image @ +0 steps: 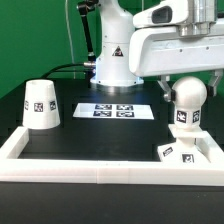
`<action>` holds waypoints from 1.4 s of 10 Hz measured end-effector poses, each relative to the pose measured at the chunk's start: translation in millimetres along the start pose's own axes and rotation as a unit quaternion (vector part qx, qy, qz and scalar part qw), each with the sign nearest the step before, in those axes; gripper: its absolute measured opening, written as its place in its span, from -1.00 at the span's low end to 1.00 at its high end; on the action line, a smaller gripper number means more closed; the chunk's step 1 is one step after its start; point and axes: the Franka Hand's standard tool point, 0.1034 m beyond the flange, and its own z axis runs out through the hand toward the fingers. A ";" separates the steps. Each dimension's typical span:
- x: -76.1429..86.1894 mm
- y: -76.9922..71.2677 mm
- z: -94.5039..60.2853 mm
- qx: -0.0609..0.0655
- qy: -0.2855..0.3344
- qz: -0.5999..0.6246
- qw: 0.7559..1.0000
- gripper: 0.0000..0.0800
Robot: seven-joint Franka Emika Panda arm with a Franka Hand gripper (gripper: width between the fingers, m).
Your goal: Assemble lamp
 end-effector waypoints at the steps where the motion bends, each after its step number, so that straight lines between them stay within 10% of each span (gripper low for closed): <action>1: 0.2 0.8 -0.3 0.000 0.001 0.041 0.999 0.44; 11: -9.1 -4.4 2.8 -0.020 -0.045 0.553 0.832 0.44; 14: -8.9 -3.5 3.2 -0.017 -0.046 0.577 0.815 0.44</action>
Offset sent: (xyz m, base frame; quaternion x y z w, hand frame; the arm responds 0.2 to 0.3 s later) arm -0.0075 -0.0006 0.0011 -0.0174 -0.0462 0.2746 0.9603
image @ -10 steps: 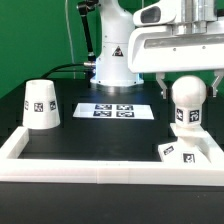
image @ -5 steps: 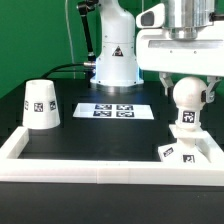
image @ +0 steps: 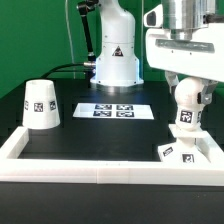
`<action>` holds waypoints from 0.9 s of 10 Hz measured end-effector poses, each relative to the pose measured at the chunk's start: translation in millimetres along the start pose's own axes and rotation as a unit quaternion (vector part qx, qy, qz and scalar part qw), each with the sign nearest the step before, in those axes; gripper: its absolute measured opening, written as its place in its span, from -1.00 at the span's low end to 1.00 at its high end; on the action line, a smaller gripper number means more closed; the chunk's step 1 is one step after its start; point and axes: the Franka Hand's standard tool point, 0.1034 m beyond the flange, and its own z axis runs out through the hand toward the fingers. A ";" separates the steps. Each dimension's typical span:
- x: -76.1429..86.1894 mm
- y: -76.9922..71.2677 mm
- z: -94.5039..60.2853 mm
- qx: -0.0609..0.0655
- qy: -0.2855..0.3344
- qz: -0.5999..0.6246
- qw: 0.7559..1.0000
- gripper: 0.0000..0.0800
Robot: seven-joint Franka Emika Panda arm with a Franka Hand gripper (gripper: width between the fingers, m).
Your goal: Assemble lamp
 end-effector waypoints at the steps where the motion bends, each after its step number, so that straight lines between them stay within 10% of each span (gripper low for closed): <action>1: -0.3 0.2 0.4 0.000 0.000 -0.009 1.000 0.65; 9: -1.7 1.0 4.1 -0.006 0.005 -0.363 0.932 0.75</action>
Offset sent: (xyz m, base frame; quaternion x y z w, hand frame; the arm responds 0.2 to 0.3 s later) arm 0.0059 -0.0128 -0.0038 -0.0078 0.0359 -0.2589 0.9652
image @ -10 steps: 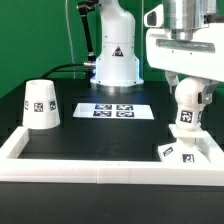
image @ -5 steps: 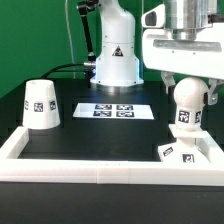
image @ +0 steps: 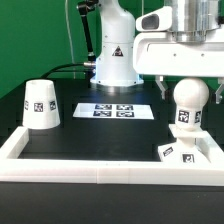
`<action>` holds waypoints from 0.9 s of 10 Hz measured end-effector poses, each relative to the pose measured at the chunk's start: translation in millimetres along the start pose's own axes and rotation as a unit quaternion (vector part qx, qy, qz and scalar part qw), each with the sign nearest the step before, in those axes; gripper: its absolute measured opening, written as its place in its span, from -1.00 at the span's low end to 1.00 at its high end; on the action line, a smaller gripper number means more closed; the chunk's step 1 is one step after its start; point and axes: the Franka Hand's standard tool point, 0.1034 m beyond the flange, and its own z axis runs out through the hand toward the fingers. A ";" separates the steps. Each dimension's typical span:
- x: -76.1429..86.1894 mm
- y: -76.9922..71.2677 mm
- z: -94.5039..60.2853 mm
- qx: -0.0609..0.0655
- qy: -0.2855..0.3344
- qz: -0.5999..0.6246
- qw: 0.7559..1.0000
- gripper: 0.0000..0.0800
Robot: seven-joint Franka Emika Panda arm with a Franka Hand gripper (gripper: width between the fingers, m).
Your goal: Assemble lamp
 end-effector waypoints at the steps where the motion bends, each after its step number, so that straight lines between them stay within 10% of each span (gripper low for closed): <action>1: 0.8 0.1 -0.1 -0.001 0.003 -0.052 0.999 0.75; 9: -0.5 -6.0 0.3 -0.015 0.020 -0.481 0.876 0.75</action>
Offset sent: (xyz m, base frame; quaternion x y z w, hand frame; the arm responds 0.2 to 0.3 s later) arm -0.0072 0.0068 0.0062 -0.0030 0.0261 -0.2873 0.9575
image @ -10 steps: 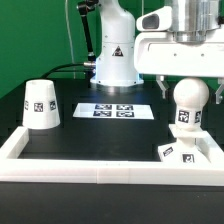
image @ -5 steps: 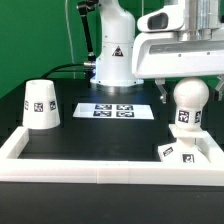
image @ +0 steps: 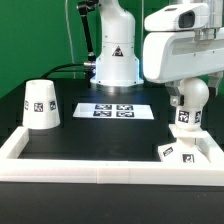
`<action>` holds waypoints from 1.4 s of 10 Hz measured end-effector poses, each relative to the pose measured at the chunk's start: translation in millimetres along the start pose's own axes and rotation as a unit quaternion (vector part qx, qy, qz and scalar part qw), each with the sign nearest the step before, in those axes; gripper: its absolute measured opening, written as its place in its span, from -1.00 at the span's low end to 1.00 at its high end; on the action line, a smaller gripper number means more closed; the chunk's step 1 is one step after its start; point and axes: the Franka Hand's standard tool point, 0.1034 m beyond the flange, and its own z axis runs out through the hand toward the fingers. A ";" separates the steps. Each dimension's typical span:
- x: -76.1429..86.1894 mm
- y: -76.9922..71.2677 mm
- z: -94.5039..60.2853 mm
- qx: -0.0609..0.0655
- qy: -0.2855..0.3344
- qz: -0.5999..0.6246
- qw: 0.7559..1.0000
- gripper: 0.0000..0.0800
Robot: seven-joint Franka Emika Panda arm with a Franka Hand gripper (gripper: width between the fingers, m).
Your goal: Assemble lamp
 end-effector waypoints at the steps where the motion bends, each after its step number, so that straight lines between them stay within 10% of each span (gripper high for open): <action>1: -0.4 0.2 0.2 -0.001 -0.002 -0.031 1.000 0.75; 14: -4.0 9.2 -0.4 -0.028 -0.019 -0.275 0.961 0.44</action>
Offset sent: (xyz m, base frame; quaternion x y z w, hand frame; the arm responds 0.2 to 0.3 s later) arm 0.0019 0.0130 0.0140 -0.0089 0.0228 -0.2845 0.9583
